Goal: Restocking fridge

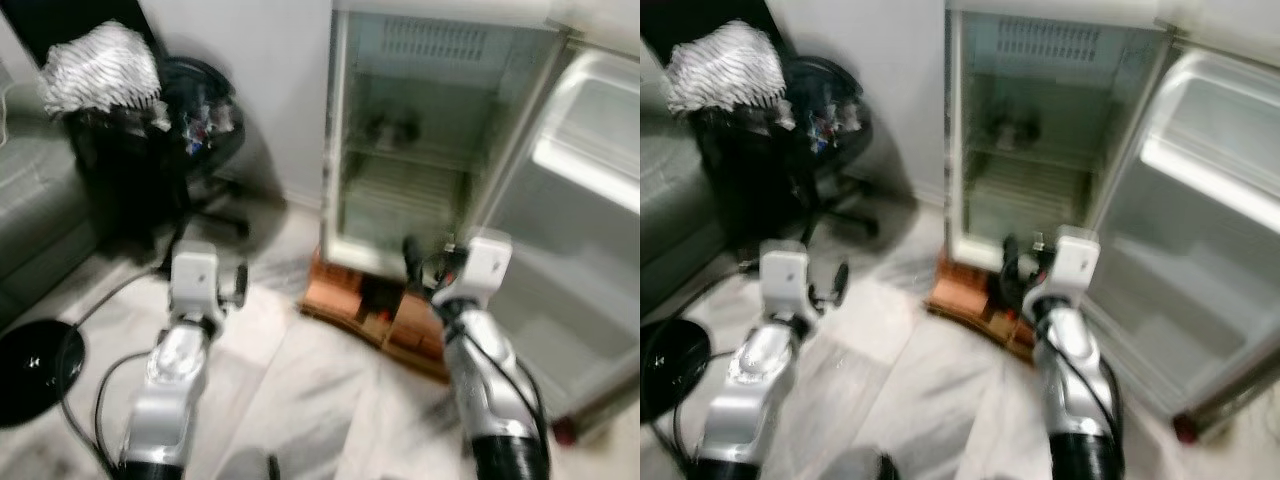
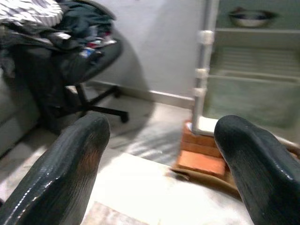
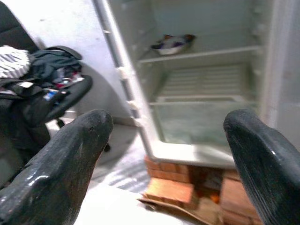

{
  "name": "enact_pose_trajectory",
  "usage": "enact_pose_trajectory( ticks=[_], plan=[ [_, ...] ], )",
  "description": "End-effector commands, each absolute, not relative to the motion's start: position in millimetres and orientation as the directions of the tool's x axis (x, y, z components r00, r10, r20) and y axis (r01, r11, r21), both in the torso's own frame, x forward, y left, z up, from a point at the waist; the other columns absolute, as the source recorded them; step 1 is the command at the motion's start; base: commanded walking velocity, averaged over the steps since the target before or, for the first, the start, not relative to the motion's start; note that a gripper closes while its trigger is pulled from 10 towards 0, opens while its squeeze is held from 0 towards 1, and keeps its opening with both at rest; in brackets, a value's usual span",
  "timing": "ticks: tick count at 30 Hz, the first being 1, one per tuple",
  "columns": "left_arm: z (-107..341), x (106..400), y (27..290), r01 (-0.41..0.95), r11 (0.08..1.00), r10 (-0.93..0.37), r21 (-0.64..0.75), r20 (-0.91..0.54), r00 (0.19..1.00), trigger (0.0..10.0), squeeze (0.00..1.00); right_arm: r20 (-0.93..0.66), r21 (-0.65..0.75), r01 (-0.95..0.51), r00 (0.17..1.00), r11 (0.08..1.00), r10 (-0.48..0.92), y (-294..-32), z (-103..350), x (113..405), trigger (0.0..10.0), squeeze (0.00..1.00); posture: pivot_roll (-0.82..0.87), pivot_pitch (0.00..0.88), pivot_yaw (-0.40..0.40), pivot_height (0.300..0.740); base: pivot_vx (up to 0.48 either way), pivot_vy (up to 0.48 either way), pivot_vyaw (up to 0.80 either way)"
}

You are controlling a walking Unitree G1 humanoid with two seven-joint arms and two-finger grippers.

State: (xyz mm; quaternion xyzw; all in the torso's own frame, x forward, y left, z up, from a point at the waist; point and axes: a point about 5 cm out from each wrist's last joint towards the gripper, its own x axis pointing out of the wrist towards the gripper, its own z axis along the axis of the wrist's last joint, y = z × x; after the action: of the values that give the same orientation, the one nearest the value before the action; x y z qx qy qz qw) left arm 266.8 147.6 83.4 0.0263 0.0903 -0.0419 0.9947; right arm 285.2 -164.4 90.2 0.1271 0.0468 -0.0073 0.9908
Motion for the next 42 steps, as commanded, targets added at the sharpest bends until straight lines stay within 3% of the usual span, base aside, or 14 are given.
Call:
enact_pose_trajectory(
  ticks=[1,9,21,35,42],
  plan=[
    [89.4,271.0,149.2,0.091,0.994,-0.079,0.065,-0.161,0.984,10.0,0.00,-0.081,0.259,0.023,0.997,0.966,-0.002,-162.4,95.1,288.2,10.0,0.00,0.02,0.003,-0.018,0.740,-0.304,0.000,0.00],
    [88.5,274.0,151.2,0.097,0.990,-0.079,0.105,-0.165,0.983,10.0,0.00,-0.072,0.254,0.017,0.997,0.967,0.002,-160.1,97.2,290.0,10.0,0.00,0.01,0.012,-0.018,0.740,-0.152,-0.114,0.00],
    [87.5,272.6,151.5,0.102,0.989,-0.084,0.105,-0.170,0.982,10.0,0.00,-0.070,0.242,0.006,0.997,0.970,0.012,-158.7,97.6,290.3,10.0,0.00,0.01,0.015,-0.020,0.740,0.000,-0.464,0.00],
    [92.0,274.9,155.0,0.078,0.990,-0.063,0.116,-0.124,0.990,10.0,0.00,-0.056,0.229,0.017,0.998,0.973,-0.004,-162.9,98.8,290.1,10.0,0.00,0.01,0.022,-0.014,0.740,0.000,0.000,0.00],
    [109.7,278.7,159.8,0.071,0.988,-0.062,0.136,-0.071,0.996,10.0,0.00,0.009,0.211,-0.013,1.000,0.977,0.011,-162.8,117.5,297.0,10.0,0.00,0.02,0.090,-0.004,0.740,0.035,0.000,0.18]
  ],
)
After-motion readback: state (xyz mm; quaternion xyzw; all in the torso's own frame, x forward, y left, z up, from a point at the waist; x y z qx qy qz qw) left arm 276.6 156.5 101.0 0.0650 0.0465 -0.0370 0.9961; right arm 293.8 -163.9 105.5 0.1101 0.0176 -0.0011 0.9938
